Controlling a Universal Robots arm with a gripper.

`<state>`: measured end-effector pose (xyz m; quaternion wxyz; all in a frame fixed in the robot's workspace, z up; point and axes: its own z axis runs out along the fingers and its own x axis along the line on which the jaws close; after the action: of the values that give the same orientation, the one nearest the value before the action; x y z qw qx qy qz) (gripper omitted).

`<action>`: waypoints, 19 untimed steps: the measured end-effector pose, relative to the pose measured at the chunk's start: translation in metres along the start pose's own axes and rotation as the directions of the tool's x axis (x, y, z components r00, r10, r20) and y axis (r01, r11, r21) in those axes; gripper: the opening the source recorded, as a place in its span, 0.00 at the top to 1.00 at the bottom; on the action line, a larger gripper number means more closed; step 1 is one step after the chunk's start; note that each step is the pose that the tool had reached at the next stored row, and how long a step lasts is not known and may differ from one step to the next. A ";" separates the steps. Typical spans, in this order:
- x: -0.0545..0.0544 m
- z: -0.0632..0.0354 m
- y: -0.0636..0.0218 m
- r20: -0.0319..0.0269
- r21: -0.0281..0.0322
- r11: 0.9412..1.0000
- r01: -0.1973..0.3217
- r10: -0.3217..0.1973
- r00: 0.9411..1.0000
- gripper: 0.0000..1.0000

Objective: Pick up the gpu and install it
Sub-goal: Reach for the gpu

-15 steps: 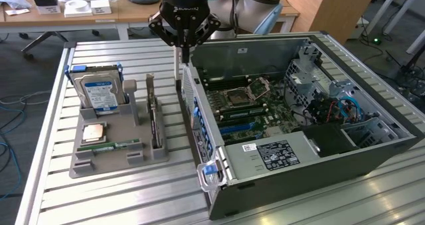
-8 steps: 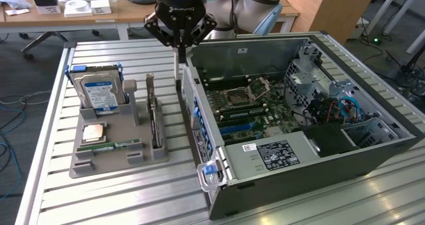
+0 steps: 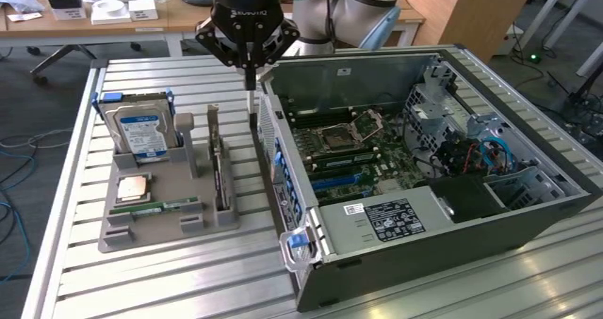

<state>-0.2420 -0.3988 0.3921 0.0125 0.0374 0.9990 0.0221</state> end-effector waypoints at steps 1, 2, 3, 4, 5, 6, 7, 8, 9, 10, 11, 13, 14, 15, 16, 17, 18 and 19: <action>0.001 0.0000 -0.0001 0.000 0.000 1.000 0.000 0.000 1.000 0.89; 0.002 0.0000 -0.0002 0.000 0.000 1.000 0.000 0.000 1.000 0.89; 0.004 0.0000 -0.0003 0.000 0.000 1.000 0.000 0.000 1.000 0.89; 0.005 -0.0001 -0.0004 0.000 0.000 1.000 0.000 0.000 1.000 0.89; 0.007 -0.0001 -0.0005 0.000 0.000 1.000 0.000 0.000 1.000 0.89; 0.008 -0.0001 -0.0006 0.000 0.000 1.000 0.000 0.000 1.000 0.89; 0.010 -0.0001 -0.0008 0.000 0.000 1.000 0.000 0.000 1.000 0.89; 0.012 -0.0001 -0.0009 0.000 0.000 1.000 0.000 0.000 1.000 0.89; 0.014 -0.0001 -0.0011 0.000 0.000 1.000 0.000 0.000 1.000 0.89; 0.016 -0.0001 -0.0012 0.000 0.000 1.000 0.000 0.000 1.000 0.89; 0.018 -0.0001 -0.0014 0.000 0.000 1.000 0.000 0.000 1.000 0.89; 0.022 -0.0001 -0.0017 0.000 0.000 1.000 0.000 0.000 1.000 0.89; 0.024 0.0000 -0.0018 0.000 0.000 1.000 0.000 0.000 1.000 0.89; 0.026 -0.0001 -0.0020 0.000 0.000 1.000 0.000 0.000 1.000 0.89; 0.029 0.0000 -0.0022 0.000 0.000 1.000 0.000 0.000 1.000 0.89; 0.031 0.0001 -0.0023 0.000 0.000 1.000 0.000 0.000 1.000 0.89; 0.033 0.0000 -0.0025 0.000 0.000 1.000 0.000 0.000 1.000 0.89; 0.036 0.0001 -0.0027 0.000 0.000 1.000 0.000 0.000 1.000 0.89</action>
<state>-0.2779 -0.3987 0.3910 0.0125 0.0374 0.9990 0.0221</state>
